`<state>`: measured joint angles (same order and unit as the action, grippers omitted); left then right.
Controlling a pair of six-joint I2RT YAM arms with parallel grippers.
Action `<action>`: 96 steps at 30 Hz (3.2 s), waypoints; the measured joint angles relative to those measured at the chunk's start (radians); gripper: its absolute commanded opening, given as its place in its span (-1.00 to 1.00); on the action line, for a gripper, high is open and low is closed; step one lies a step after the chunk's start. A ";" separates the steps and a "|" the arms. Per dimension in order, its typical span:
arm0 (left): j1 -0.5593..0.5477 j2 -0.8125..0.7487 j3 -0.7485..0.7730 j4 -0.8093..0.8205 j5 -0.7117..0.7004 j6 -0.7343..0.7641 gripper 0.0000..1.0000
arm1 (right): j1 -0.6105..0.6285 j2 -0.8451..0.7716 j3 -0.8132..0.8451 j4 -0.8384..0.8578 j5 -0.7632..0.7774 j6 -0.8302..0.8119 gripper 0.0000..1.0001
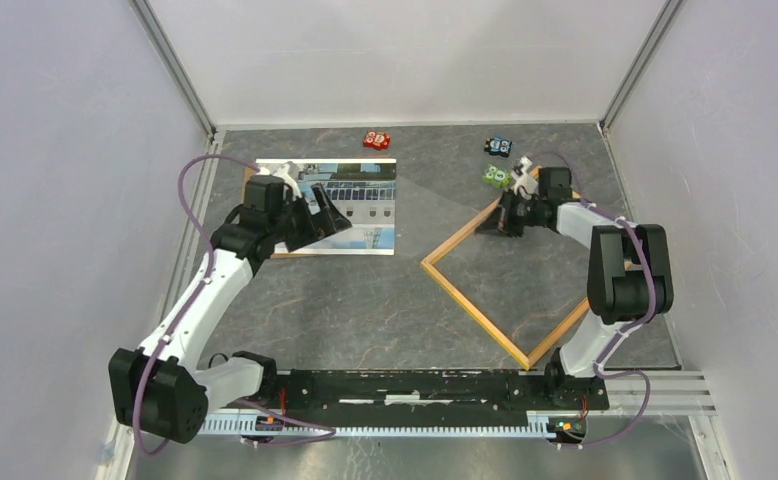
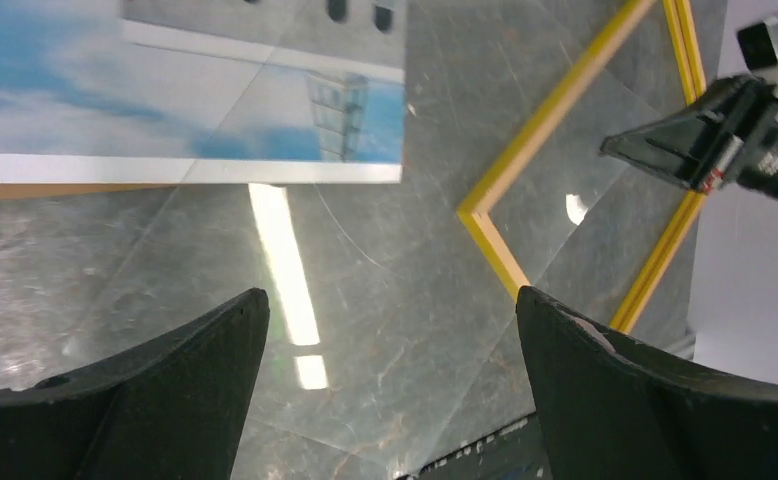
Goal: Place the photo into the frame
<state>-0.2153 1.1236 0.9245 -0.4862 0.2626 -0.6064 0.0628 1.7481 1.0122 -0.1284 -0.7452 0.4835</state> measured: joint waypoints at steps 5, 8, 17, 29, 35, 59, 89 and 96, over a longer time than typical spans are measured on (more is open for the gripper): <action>-0.171 0.048 0.050 -0.043 -0.026 0.055 1.00 | -0.148 0.036 -0.021 -0.218 -0.015 -0.214 -0.90; -0.245 0.050 0.051 -0.054 -0.023 0.079 1.00 | -0.203 0.090 0.014 -0.277 -0.012 -0.277 -0.53; -0.267 0.047 -0.005 0.009 0.030 0.089 1.00 | -0.214 0.134 0.110 -0.266 0.065 -0.317 0.74; -0.268 0.111 0.016 0.051 0.122 0.089 1.00 | -0.195 -0.325 -0.491 0.111 0.003 -0.118 0.71; -0.269 0.114 0.035 0.058 0.162 0.088 1.00 | -0.104 -0.383 -0.663 0.357 -0.040 0.051 0.59; -0.275 0.130 0.202 0.039 0.183 0.159 1.00 | -0.079 -0.339 -0.793 0.812 0.014 0.371 -1.00; -0.336 0.068 0.168 -0.033 0.052 0.268 1.00 | -0.576 -0.431 -0.495 0.100 0.158 0.055 -1.00; -0.370 0.058 0.165 -0.036 0.048 0.270 1.00 | -0.652 -0.460 -0.495 0.019 0.140 0.002 -1.00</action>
<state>-0.5850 1.1812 1.0893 -0.5224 0.3103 -0.3363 -0.5896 1.2881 0.5175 -0.1089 -0.6048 0.4858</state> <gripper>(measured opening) 0.996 0.009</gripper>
